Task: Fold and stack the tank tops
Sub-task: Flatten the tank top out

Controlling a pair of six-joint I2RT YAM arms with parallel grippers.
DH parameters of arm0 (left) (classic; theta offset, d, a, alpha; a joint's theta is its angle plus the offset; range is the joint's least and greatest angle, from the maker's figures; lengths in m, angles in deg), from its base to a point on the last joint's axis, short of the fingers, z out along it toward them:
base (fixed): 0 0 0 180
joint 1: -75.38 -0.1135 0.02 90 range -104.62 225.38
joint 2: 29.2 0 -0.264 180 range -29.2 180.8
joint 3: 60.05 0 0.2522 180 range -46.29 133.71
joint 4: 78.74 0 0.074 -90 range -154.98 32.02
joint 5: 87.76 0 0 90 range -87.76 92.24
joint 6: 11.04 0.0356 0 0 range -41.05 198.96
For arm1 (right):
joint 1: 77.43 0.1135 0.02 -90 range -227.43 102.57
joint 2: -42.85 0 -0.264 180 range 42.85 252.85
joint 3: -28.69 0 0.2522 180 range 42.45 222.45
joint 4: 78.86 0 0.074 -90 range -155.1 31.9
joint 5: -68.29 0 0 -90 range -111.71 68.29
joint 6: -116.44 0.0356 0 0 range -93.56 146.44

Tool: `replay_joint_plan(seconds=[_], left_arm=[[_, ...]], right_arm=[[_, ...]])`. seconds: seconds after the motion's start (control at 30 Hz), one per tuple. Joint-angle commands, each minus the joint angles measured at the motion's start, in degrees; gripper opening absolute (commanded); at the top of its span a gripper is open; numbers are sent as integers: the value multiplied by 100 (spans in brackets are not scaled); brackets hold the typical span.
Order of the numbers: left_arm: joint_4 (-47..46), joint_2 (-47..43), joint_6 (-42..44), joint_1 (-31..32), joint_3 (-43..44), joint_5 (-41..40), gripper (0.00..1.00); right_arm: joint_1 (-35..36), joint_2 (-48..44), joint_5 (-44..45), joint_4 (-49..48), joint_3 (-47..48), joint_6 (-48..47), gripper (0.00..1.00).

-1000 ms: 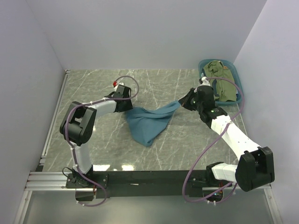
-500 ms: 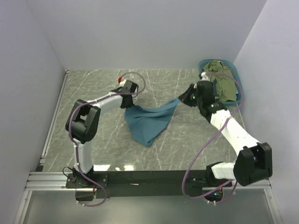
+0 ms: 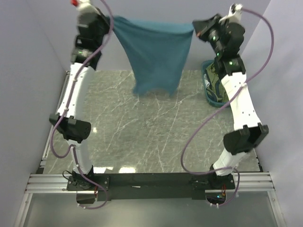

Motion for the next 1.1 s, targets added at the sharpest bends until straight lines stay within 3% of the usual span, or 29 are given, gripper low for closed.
replay_joint_plan(seconds=[0.0, 0.13, 0.17, 0.23, 0.27, 0.3, 0.37, 0.4, 0.57, 0.67, 0.8, 0.9, 0.93, 1.07], left_arm=[[-1078, -237, 279, -186, 352, 751, 0], [-1545, -966, 131, -406, -543, 1094, 0], [-1589, -1342, 87, -423, -894, 1121, 0], [-1949, -1835, -80, -432, -2421, 1340, 0], [-2020, -2360, -211, -423, -3018, 1375, 1], [-2377, -2635, -517, -423, -4242, 1376, 0], [-2599, -3467, -922, -415, -5505, 1472, 1], [-2748, -3751, -1394, -415, -6817, 1525, 1], [-3049, -5201, -2198, 198, -10286, 1429, 1], [-2760, -5458, -2514, 664, -11273, 1473, 1], [-2374, -5853, -3349, 1193, -11971, 1437, 1], [-1548, -6319, -3736, 1536, -11989, 1034, 9], [-1389, -6425, -3789, 1597, -11963, 989, 22], [-432, -6917, -3913, 1773, -11569, 814, 46]], right_arm=[[-108, 429, -261, -521, 1311, 34, 0], [-99, 439, -313, -293, 1587, -54, 0], [-99, 195, -349, -328, 1064, -63, 0], [-99, -201, -367, -476, 167, -37, 0], [-99, -673, -375, -860, -960, -11, 0], [-82, -904, -393, -1029, -1537, 103, 0], [-91, -1517, -472, -1399, -3237, 244, 0], [-91, -1739, -420, -1522, -3857, 436, 0], [-91, -2653, -744, -2525, -7791, 1280, 0], [-91, -2996, -648, -2368, -9087, 1475, 0], [-91, -3681, -622, -1666, -9830, 1475, 0], [-91, -4569, -534, -823, -9998, 1422, 19], [-91, -4815, -499, -298, -9989, 1414, 34], [-99, -6272, 254, 980, -9665, 1282, 57]])
